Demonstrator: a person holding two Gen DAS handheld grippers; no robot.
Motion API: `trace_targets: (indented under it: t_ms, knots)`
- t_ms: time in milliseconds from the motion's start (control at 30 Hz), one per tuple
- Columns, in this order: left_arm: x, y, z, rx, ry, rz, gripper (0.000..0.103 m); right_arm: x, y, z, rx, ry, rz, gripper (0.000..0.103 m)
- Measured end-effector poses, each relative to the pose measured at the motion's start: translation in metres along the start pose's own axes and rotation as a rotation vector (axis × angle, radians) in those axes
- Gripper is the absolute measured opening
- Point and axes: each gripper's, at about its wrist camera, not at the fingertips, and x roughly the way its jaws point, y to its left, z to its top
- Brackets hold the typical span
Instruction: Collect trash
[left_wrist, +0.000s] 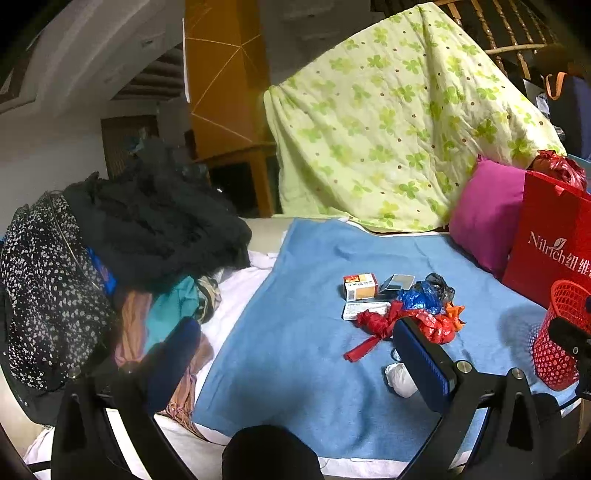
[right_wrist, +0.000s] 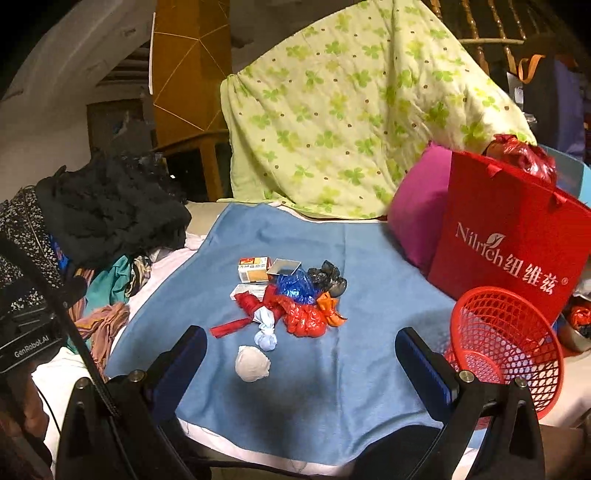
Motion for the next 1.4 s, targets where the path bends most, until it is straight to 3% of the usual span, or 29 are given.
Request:
trace_targets:
  t_ms: [1400]
  knots:
    - [0.0013, -0.0055, -0.0034, 0.026, 0.024, -0.011, 0.103, -0.0012, -0.0049, -0.0054, 0.022, 0.019, -0.022, 0.103]
